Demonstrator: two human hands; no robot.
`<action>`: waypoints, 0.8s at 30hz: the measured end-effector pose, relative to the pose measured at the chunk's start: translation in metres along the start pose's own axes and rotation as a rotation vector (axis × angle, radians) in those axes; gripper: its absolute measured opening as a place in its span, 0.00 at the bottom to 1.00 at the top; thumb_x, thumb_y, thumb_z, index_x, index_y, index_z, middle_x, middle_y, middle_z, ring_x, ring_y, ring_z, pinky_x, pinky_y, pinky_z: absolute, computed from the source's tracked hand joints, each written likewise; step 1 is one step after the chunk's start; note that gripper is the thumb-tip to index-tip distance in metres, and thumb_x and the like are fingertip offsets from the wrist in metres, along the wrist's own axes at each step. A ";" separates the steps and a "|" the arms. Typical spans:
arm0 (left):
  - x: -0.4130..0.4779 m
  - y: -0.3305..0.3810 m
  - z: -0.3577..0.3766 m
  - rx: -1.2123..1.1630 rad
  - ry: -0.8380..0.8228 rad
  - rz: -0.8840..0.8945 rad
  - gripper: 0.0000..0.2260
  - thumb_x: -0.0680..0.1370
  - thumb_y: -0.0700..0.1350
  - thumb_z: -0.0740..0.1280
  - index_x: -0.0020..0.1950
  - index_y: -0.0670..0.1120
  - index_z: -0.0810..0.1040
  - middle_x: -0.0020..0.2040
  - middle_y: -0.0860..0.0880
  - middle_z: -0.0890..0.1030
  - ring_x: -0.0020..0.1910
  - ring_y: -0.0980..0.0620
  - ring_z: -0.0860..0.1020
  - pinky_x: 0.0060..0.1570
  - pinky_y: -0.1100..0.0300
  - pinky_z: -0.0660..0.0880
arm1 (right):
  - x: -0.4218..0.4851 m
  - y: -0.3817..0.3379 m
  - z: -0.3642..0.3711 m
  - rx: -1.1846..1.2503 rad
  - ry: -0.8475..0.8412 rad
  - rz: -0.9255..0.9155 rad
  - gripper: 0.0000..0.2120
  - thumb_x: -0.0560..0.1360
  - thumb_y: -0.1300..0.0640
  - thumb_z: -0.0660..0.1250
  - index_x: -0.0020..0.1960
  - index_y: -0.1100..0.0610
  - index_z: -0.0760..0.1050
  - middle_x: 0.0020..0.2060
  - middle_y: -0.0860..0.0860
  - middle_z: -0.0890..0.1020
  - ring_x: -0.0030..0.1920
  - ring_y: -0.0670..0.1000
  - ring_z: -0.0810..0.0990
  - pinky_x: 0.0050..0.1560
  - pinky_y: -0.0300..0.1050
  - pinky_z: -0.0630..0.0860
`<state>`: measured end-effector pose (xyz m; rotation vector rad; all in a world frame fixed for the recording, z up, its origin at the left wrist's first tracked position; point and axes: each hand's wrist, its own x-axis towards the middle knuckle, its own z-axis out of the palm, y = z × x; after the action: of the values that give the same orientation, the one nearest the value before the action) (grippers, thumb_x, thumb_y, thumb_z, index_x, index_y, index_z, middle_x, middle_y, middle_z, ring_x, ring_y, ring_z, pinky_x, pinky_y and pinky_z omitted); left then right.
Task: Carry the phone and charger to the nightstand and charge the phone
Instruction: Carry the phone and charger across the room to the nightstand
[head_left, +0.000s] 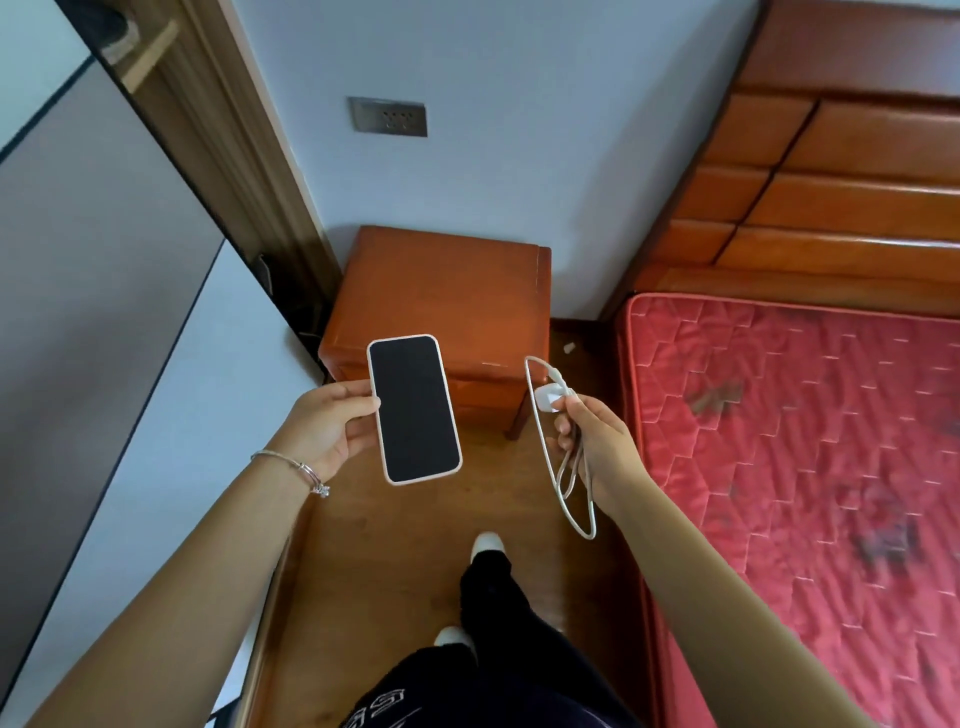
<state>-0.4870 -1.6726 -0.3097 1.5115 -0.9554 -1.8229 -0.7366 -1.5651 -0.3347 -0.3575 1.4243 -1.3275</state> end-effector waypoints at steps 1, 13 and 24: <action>0.009 0.007 0.005 -0.003 0.003 -0.008 0.09 0.77 0.34 0.63 0.50 0.45 0.80 0.46 0.48 0.85 0.44 0.49 0.84 0.34 0.58 0.80 | 0.011 -0.008 0.001 0.004 -0.002 0.011 0.11 0.80 0.57 0.58 0.44 0.58 0.77 0.26 0.46 0.75 0.26 0.42 0.71 0.30 0.34 0.74; 0.120 0.073 0.030 0.014 0.051 -0.032 0.09 0.76 0.34 0.64 0.52 0.44 0.79 0.46 0.48 0.86 0.44 0.49 0.84 0.34 0.57 0.80 | 0.136 -0.071 0.031 -0.047 -0.079 0.073 0.11 0.80 0.57 0.59 0.43 0.57 0.77 0.28 0.47 0.73 0.28 0.44 0.70 0.36 0.38 0.74; 0.262 0.149 0.020 0.016 0.047 -0.095 0.09 0.76 0.32 0.63 0.49 0.43 0.79 0.42 0.48 0.86 0.42 0.49 0.84 0.33 0.57 0.80 | 0.268 -0.119 0.094 -0.053 -0.001 0.116 0.11 0.80 0.56 0.59 0.44 0.58 0.77 0.29 0.49 0.73 0.27 0.45 0.72 0.36 0.40 0.75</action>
<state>-0.5581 -1.9652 -0.3336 1.6270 -0.8915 -1.8413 -0.8045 -1.8656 -0.3445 -0.3053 1.4595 -1.1975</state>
